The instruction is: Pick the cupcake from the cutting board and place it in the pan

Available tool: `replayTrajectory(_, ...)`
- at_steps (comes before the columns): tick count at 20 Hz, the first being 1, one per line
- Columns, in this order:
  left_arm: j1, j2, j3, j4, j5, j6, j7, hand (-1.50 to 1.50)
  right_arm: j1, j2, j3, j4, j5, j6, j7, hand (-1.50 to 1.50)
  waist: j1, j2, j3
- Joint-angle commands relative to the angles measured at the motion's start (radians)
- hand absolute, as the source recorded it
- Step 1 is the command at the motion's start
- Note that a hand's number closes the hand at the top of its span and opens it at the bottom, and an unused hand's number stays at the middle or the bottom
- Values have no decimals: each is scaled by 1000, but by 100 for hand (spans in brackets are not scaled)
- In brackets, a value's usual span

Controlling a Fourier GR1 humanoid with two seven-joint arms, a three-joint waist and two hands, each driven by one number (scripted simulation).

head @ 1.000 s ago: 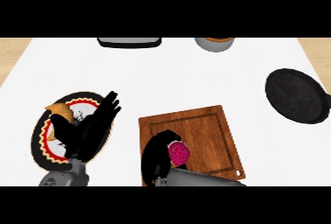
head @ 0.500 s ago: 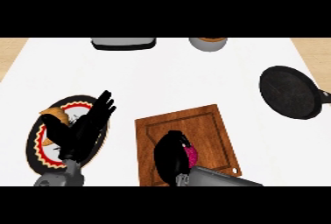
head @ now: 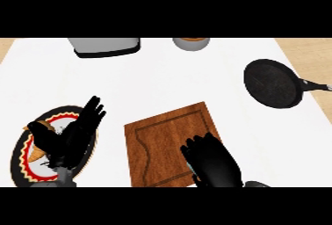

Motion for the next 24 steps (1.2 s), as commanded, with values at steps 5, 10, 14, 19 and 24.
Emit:
replayTrajectory(5,22,-1,-6,-31,5,-6,-2,0,259,-229,-246,-332,-269,-327,-172,150,7,13,1)
replayTrajectory(10,36,-7,-35,-78,0,-17,0,0,450,-363,-391,-377,-521,-430,-340,150,53,17,0)
replayTrajectory(14,-3,2,-27,1,0,-45,-22,0,501,-406,-552,-266,-776,-434,-550,150,83,30,-3)
replayTrajectory(19,-40,-1,-50,-10,-3,-51,21,0,521,-427,-731,81,-875,-404,-900,150,116,26,-4)
replayTrajectory(24,-47,-19,-76,-19,-21,-51,13,0,334,-312,-815,438,-921,-324,-1090,150,146,27,-6)
